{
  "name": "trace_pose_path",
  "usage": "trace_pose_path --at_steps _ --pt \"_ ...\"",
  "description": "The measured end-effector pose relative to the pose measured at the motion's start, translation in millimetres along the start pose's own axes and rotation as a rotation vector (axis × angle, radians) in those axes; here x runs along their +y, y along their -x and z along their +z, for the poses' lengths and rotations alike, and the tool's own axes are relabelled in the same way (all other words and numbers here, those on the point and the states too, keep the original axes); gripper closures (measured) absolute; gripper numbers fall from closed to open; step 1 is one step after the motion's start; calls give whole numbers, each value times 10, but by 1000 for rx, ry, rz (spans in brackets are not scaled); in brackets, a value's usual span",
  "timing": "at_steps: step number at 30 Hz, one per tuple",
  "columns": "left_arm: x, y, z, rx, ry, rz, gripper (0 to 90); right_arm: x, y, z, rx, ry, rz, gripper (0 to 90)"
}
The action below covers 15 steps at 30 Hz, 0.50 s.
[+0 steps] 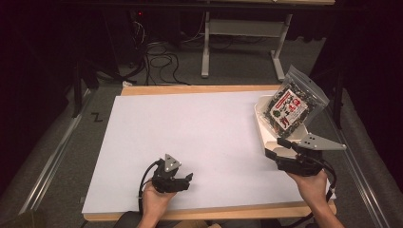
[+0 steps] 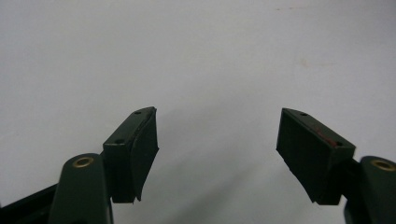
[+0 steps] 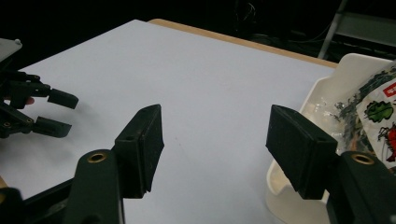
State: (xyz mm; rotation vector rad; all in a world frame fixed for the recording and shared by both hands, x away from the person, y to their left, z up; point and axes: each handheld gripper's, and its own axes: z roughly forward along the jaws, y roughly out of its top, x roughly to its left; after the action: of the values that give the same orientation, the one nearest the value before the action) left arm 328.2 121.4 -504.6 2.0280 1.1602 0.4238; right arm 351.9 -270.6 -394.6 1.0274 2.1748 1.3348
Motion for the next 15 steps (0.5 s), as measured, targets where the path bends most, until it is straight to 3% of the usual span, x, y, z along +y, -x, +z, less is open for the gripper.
trace_pose_path --at_steps 15 --pt "2 1 1 -1 1 0 298 -66 -85 205 27 -35 -11 384"
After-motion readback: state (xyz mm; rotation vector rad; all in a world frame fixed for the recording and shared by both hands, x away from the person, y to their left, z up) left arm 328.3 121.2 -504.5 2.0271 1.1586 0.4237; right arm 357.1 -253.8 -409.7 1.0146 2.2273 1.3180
